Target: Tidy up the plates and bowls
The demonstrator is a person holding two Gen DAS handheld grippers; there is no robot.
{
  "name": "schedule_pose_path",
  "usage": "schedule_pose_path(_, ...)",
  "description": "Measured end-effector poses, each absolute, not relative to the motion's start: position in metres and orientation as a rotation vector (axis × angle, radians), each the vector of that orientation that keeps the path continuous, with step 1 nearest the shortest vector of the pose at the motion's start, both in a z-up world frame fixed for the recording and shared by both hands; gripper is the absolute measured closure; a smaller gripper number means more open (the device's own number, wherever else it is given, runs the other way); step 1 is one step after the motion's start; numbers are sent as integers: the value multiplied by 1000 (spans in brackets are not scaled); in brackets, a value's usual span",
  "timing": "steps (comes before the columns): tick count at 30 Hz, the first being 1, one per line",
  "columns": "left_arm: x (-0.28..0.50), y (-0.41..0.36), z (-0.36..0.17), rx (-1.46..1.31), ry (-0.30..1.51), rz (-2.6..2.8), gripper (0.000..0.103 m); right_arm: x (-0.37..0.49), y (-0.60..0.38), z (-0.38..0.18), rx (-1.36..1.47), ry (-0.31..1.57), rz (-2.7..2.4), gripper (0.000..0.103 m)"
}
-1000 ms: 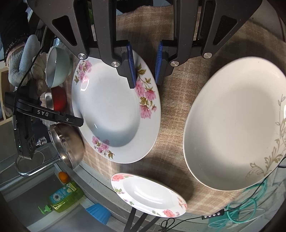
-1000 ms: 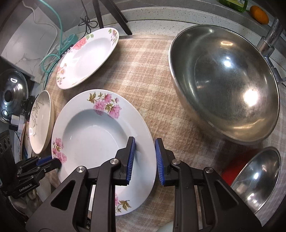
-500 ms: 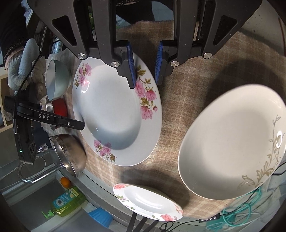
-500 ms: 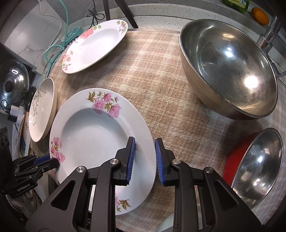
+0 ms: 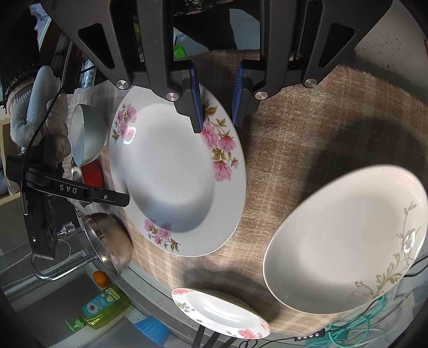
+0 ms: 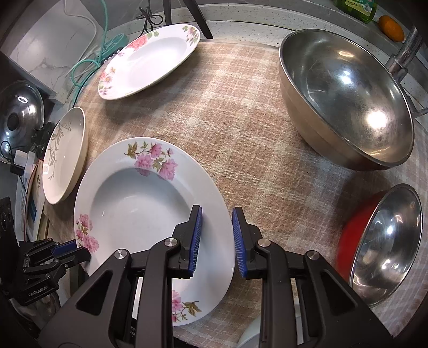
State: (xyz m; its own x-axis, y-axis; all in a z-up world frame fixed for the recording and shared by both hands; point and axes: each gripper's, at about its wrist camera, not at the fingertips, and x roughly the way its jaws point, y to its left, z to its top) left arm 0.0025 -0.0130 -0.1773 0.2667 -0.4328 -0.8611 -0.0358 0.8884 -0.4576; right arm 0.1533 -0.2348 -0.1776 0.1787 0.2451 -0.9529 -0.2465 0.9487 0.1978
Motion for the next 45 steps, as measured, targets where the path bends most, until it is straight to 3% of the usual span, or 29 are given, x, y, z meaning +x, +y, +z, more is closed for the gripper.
schedule_pose_path(26, -1, -17, -178, -397, 1279, -292, 82, 145, -231, -173, -68, 1336, 323, 79)
schedule_pose_path(28, -1, -18, -176, -378, 1279, -292, 82, 144, -231, -170, -67, 1327, 322, 73)
schedule_pose_path(30, -2, -18, -175, -368, 1274, -290, 82, 144, -231, -166, -70, 1311, 315, 51)
schedule_pose_path(35, -2, -14, -167, -342, 1256, -281, 81, 143, -233, -155, -56, 1278, 306, 48)
schedule_pose_path(36, -1, -14, -165, -337, 1251, -275, 79, 143, -233, -153, -52, 1272, 304, 43)
schedule_pose_path(38, -1, -14, -160, -314, 1231, -261, 69, 142, -234, -147, -36, 1251, 303, 34)
schedule_pose_path(42, 1, -15, -149, -257, 1201, -248, 64, 141, -230, -134, 1, 1223, 321, 22)
schedule_pose_path(45, 5, -10, -137, -233, 1165, -227, 40, 138, -226, -124, 37, 1190, 337, 16)
